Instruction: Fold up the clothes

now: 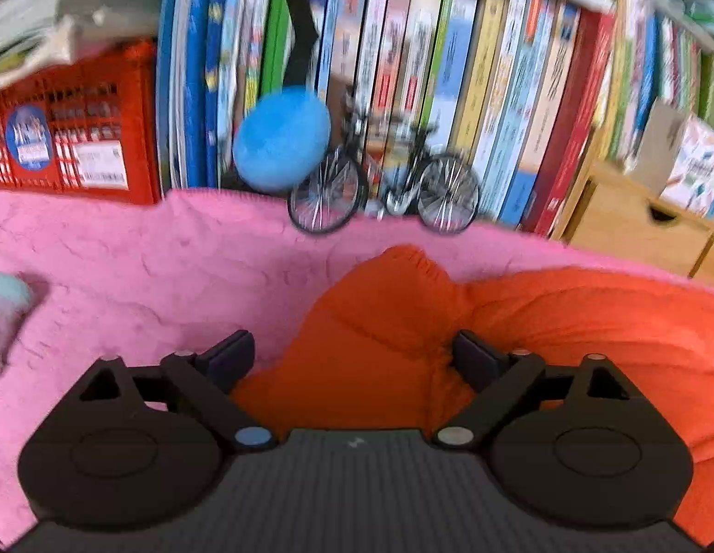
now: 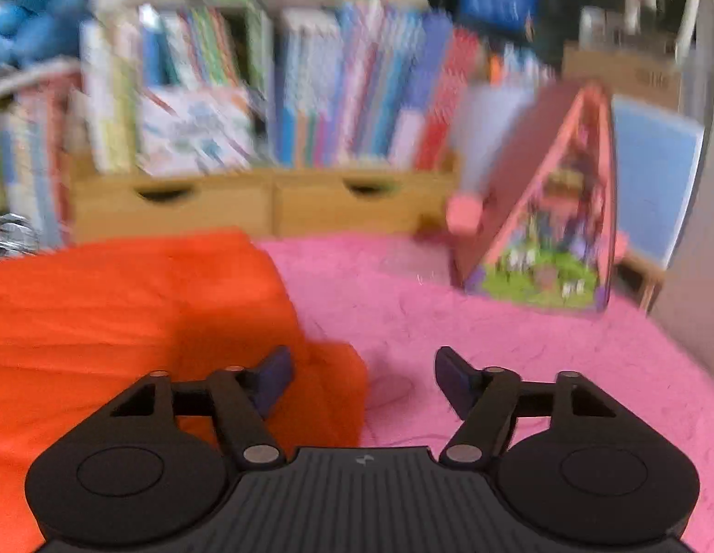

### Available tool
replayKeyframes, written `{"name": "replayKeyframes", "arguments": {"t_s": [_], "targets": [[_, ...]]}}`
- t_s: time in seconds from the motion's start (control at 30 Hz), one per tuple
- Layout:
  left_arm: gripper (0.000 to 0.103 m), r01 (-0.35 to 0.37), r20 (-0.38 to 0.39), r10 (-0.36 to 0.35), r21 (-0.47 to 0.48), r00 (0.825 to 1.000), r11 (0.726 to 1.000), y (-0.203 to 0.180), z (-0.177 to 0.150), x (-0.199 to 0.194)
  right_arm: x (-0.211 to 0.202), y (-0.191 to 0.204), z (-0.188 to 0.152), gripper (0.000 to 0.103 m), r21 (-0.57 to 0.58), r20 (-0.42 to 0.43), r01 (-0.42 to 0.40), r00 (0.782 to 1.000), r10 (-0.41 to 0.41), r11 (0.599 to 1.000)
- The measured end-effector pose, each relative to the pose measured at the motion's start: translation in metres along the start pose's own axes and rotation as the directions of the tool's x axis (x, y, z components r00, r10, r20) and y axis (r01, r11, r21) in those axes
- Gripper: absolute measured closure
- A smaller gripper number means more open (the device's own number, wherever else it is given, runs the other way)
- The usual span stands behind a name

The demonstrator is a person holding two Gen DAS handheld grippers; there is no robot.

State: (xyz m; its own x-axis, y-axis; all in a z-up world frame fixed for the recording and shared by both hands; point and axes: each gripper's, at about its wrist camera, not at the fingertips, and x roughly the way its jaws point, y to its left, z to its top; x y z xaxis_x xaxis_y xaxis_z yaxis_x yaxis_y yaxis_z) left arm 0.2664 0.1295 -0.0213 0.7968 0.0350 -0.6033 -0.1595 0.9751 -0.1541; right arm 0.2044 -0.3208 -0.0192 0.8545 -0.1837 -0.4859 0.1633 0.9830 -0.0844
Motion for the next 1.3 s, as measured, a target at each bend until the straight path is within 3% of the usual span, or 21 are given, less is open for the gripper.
{"name": "replayKeyframes", "arguments": {"t_s": [0.1,0.2,0.3,0.37,0.63,0.73,0.77,0.83,0.97,1.07,1.13,1.3], "targets": [[0.01,0.122,0.057,-0.124,0.037,0.991,0.992,-0.005,-0.005,-0.044,-0.059,0.015,-0.017,0.036,-0.011,0.06,-0.2,0.978,0.201,0.98],[0.011,0.279,0.074,-0.287,0.11,0.955,0.954,-0.015,-0.018,-0.092,-0.109,0.04,-0.047,0.036,-0.026,0.081,-0.366,0.927,0.367,0.93],[0.011,0.428,0.014,-0.437,0.174,0.9,0.887,-0.031,-0.038,-0.126,-0.133,0.075,-0.069,0.036,-0.047,0.071,-0.463,0.882,0.465,0.885],[0.012,0.458,-0.026,-0.461,0.187,0.887,0.869,-0.038,-0.048,-0.138,-0.133,0.088,-0.071,0.036,-0.047,0.065,-0.462,0.883,0.465,0.885],[0.033,0.526,-0.171,-0.5,0.182,0.849,0.831,-0.058,-0.059,-0.148,-0.116,0.13,-0.07,0.041,-0.015,0.01,-0.446,0.895,0.446,0.895],[0.042,0.492,-0.298,-0.435,0.152,0.849,0.857,-0.069,-0.061,-0.133,-0.107,0.127,-0.068,0.046,0.026,-0.028,-0.452,0.891,0.453,0.892],[0.048,0.496,-0.329,-0.431,0.143,0.84,0.857,-0.073,-0.061,-0.129,-0.104,0.127,-0.069,0.047,0.034,-0.048,-0.451,0.891,0.452,0.892],[0.048,0.506,-0.353,-0.434,0.144,0.829,0.85,-0.08,-0.06,-0.126,-0.099,0.125,-0.069,0.048,0.049,-0.082,-0.453,0.886,0.455,0.89],[0.047,0.496,-0.389,-0.397,0.198,0.831,0.845,-0.099,-0.058,-0.116,-0.097,0.122,-0.071,0.049,0.061,-0.115,-0.462,0.877,0.466,0.885],[0.033,0.485,-0.417,-0.361,0.241,0.834,0.841,-0.114,-0.057,-0.106,-0.094,0.114,-0.072,0.049,0.111,-0.125,-0.487,0.858,0.498,0.867],[0.029,0.471,-0.434,-0.337,0.251,0.836,0.846,-0.121,-0.061,-0.097,-0.09,0.107,-0.072,0.05,0.153,-0.123,-0.502,0.845,0.52,0.851],[0.028,0.427,-0.415,-0.296,0.267,0.86,0.864,-0.135,-0.061,-0.084,-0.09,0.104,-0.071,0.051,0.164,-0.123,-0.503,0.843,0.523,0.849]]}}
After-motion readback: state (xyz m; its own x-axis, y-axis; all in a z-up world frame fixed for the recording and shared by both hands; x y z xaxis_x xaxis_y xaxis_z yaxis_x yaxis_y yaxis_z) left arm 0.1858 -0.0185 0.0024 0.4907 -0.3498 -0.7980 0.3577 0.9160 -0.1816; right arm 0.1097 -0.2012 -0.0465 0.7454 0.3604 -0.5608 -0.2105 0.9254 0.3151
